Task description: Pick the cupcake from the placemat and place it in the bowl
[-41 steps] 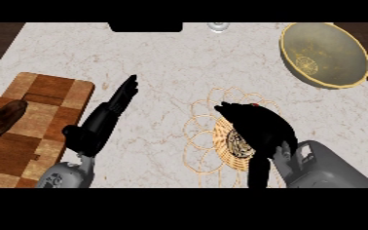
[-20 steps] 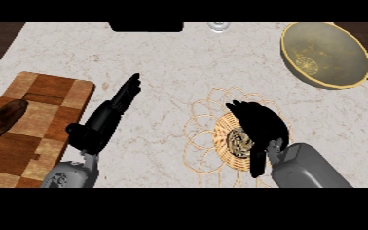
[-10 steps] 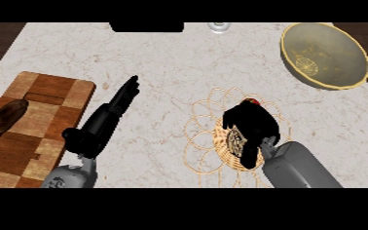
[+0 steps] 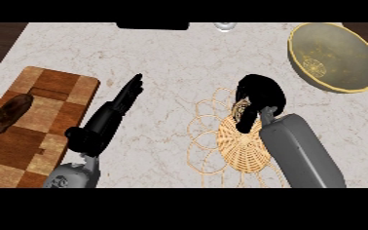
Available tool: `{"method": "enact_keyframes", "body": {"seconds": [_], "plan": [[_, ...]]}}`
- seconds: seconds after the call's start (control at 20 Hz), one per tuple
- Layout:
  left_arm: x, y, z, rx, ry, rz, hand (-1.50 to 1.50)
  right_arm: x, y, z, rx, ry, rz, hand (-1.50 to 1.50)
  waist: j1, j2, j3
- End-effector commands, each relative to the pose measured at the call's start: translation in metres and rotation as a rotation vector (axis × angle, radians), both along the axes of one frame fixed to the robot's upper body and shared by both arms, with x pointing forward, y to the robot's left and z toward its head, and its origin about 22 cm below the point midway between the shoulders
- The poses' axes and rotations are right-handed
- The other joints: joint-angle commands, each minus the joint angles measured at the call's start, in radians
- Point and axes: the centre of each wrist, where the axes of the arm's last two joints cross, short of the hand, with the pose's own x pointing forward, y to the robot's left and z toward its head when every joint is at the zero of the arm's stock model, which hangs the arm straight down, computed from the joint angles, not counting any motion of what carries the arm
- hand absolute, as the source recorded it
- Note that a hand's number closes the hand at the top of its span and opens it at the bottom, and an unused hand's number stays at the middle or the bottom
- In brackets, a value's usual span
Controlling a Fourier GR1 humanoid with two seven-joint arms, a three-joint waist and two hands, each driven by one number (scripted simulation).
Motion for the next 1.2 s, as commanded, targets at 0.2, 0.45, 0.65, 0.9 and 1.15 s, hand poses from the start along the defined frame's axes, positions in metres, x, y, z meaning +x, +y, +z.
{"method": "enact_keyframes", "body": {"seconds": [0.2,0.45,0.65,0.9,1.15], "plan": [[0.011,-0.015,0.008,0.009,-0.018,-0.059,0.00,0.077,-0.007,0.033,-0.057,-0.050,-0.470,1.50,0.048,0.022,0.002],[0.005,-0.012,0.005,0.003,-0.006,-0.050,0.00,0.102,-0.010,0.069,-0.254,-0.230,-0.645,1.50,0.045,0.012,0.001],[0.009,-0.009,-0.001,-0.001,0.001,-0.032,0.00,0.109,0.001,0.095,-0.246,-0.490,-0.680,1.50,0.036,0.012,0.001],[0.007,-0.010,-0.001,-0.009,-0.005,-0.016,0.00,0.114,0.005,0.129,-0.125,-0.737,-0.739,1.50,0.020,0.006,0.002],[0.014,-0.017,0.000,-0.007,-0.003,-0.020,0.00,0.122,-0.006,0.129,-0.044,-0.803,-0.814,1.50,0.002,0.004,0.002]]}}
